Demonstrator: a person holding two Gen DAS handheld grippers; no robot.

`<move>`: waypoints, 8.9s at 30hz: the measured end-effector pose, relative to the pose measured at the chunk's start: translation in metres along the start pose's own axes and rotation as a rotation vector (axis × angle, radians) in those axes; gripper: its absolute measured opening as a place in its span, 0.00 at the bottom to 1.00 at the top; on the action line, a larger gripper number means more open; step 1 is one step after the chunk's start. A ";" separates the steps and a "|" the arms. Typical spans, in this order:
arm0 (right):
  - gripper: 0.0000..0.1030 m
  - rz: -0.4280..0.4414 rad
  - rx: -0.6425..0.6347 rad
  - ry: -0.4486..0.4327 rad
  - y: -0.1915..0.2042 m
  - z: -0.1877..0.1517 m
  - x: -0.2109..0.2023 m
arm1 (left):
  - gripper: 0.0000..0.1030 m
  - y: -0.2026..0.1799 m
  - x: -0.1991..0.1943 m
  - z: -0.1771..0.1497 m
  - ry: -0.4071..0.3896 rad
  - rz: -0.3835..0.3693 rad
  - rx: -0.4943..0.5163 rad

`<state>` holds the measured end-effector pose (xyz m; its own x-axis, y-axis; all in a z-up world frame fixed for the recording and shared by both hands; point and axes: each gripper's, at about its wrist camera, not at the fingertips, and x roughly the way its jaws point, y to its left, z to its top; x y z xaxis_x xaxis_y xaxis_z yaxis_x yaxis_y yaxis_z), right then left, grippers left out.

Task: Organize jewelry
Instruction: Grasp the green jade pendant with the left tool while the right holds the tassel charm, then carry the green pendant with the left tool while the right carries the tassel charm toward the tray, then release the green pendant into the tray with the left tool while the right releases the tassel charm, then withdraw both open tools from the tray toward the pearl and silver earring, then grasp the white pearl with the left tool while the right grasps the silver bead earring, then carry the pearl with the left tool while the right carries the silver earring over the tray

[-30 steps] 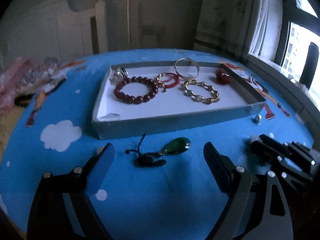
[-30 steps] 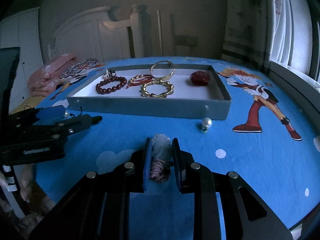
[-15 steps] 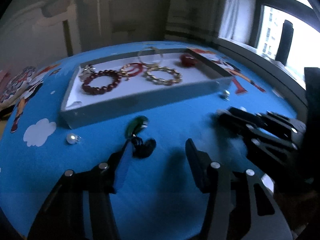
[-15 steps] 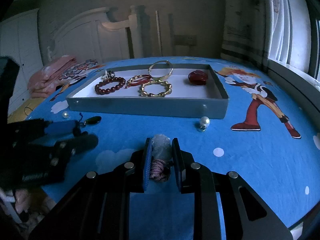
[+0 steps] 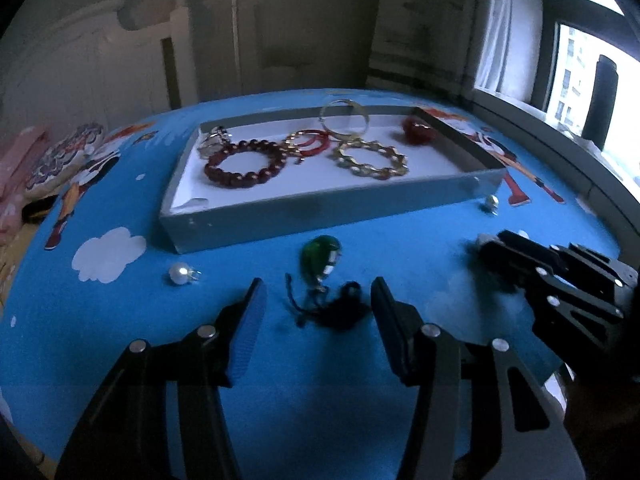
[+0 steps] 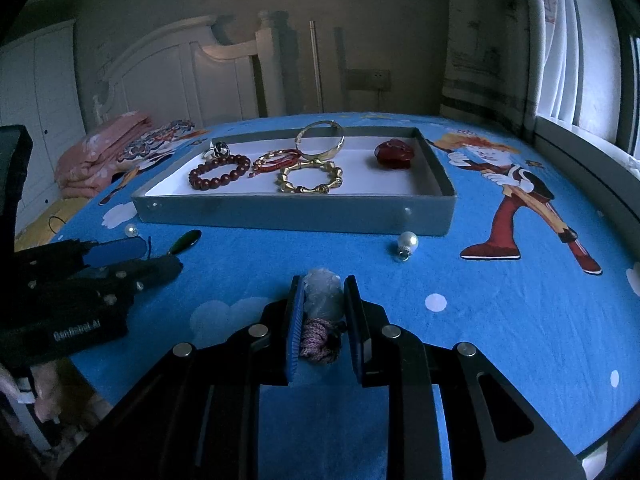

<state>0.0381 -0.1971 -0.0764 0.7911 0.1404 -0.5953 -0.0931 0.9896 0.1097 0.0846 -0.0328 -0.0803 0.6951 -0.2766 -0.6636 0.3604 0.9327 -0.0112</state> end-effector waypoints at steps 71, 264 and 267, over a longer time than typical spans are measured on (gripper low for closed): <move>0.20 0.012 -0.101 -0.130 0.025 0.003 -0.030 | 0.07 -0.008 -0.053 0.009 -0.288 0.111 0.008; 0.13 -0.026 -0.058 -0.107 0.026 0.025 -0.028 | 0.14 -0.006 -0.051 0.007 -0.286 0.187 -0.030; 0.13 -0.026 -0.059 -0.120 0.028 0.029 -0.030 | 0.14 -0.008 -0.053 0.015 -0.298 0.181 -0.040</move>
<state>0.0291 -0.1747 -0.0325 0.8601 0.1137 -0.4974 -0.1044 0.9934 0.0467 0.0546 -0.0289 -0.0339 0.8987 -0.1557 -0.4100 0.1940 0.9796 0.0532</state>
